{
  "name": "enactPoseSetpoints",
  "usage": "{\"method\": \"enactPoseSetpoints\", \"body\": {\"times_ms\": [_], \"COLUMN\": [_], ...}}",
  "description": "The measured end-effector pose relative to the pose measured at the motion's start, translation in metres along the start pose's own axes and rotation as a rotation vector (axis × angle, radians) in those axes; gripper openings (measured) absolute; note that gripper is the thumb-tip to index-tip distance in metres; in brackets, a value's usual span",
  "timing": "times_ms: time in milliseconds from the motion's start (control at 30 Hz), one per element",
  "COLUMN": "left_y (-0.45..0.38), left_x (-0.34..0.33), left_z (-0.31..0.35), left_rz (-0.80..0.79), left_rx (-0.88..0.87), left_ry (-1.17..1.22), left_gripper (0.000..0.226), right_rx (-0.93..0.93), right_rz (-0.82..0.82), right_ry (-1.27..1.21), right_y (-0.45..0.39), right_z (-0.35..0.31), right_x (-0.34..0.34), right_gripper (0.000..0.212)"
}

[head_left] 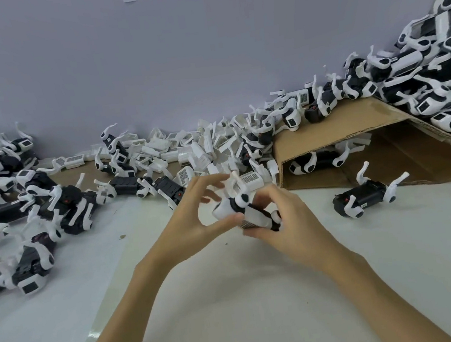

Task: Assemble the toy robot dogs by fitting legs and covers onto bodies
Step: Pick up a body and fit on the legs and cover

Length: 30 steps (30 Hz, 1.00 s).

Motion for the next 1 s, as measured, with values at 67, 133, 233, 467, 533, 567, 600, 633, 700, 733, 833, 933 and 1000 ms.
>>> {"method": "enactPoseSetpoints", "body": {"times_ms": [67, 133, 233, 467, 533, 567, 600, 633, 700, 733, 833, 933, 1000], "left_y": [-0.001, -0.002, -0.001, -0.002, -0.001, -0.001, 0.0, 0.0, 0.0, 0.0, 0.002, -0.002, -0.003], "left_x": [-0.004, -0.006, -0.005, -0.004, -0.006, -0.006, -0.006, -0.004, -0.002, -0.002, -0.009, -0.013, -0.015], "left_z": [-0.005, -0.006, -0.003, -0.002, -0.003, -0.002, -0.001, -0.001, -0.002, -0.003, -0.002, -0.005, -0.008], "left_rz": [-0.016, -0.021, 0.052, 0.132, 0.224, 0.243, 0.23, 0.187, 0.046, -0.037, -0.181, -0.01, 0.115], "left_rx": [0.07, 0.07, 0.033, 0.051, 0.076, 0.061, 0.034, 0.011, 0.007, 0.029, 0.145, 0.226, 0.317], "left_ry": [-0.014, -0.024, 0.012, -0.01, -0.098, -0.102, -0.079, -0.043, 0.046, 0.119, 0.39, 0.467, 0.518], "left_gripper": [0.06, 0.05, 0.035, 0.034, 0.047, 0.054, 0.062, 0.07, 0.075, 0.071, 0.054, 0.056, 0.067], "right_rx": [0.072, 0.094, 0.13, 0.112, 0.031, -0.016, -0.057, -0.089, -0.126, -0.136, -0.198, -0.173, -0.047], "right_rz": [0.029, 0.049, 0.047, 0.007, -0.013, -0.011, -0.009, -0.008, -0.007, -0.007, -0.008, 0.04, 0.032], "right_ry": [0.074, 0.104, 0.128, 0.071, -0.077, -0.153, -0.224, -0.295, -0.442, -0.504, -0.657, -0.65, -0.377], "right_y": [0.001, 0.0, -0.001, -0.004, -0.004, -0.003, -0.003, -0.003, -0.003, -0.003, -0.002, -0.002, -0.002], "right_z": [-0.006, -0.009, -0.01, -0.011, -0.007, -0.004, -0.002, 0.001, 0.003, 0.003, 0.005, -0.002, -0.01], "right_x": [-0.005, -0.004, 0.0, 0.003, 0.002, 0.002, 0.003, 0.004, 0.008, 0.009, 0.007, 0.004, 0.002], "right_gripper": [0.044, 0.045, 0.04, 0.019, 0.019, 0.018, 0.017, 0.02, 0.046, 0.06, 0.065, 0.035, 0.038]}}
Point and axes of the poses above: each hand's wrist, its own y-axis away from the middle knuckle, its own x-axis out of the back of the hand, z = x × y, the point moved 4 cm from there along -y, towards the middle knuckle, and after that the axes turned 10 degrees about x, right-handed, at the moved point
